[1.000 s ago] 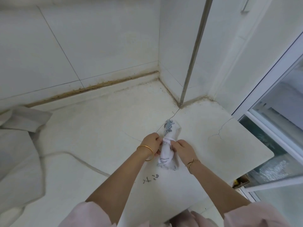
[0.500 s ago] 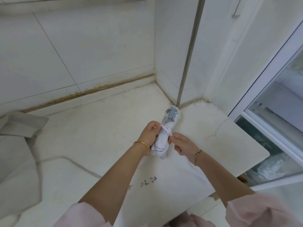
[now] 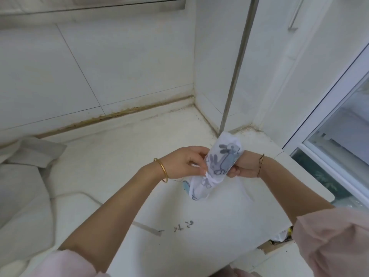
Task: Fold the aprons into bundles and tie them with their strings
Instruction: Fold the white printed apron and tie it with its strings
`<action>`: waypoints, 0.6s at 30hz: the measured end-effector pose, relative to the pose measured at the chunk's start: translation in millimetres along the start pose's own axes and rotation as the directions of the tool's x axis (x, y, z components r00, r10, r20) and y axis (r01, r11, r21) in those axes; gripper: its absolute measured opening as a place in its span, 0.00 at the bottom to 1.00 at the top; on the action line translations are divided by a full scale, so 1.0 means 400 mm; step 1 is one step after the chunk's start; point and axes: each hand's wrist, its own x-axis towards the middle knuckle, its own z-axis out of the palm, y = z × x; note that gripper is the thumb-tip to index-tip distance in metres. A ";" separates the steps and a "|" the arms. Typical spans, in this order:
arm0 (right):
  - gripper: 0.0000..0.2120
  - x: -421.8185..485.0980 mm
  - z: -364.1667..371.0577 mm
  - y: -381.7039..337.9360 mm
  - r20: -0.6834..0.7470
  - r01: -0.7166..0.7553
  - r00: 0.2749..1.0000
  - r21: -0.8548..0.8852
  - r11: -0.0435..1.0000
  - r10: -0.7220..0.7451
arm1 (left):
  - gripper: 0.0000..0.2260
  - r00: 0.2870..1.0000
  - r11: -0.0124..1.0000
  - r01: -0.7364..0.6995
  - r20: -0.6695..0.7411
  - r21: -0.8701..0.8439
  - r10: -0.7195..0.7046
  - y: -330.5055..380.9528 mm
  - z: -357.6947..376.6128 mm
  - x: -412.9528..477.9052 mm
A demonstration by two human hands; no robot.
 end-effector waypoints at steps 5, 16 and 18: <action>0.16 0.029 0.009 -0.015 -0.099 -0.045 0.995 -0.395 0.918 0.006 | 0.09 0.960 0.756 -0.278 0.153 0.593 0.233 -0.033 0.040 -0.009; 0.07 0.034 0.094 0.096 -0.034 -0.203 0.976 -0.502 0.841 0.216 | 0.07 0.927 0.846 0.030 0.302 0.532 -0.223 -0.068 0.149 -0.025; 0.10 0.028 0.101 0.119 0.015 -0.155 0.981 -0.547 0.823 0.195 | 0.08 0.923 0.879 0.109 0.282 0.464 -0.264 -0.065 0.147 -0.025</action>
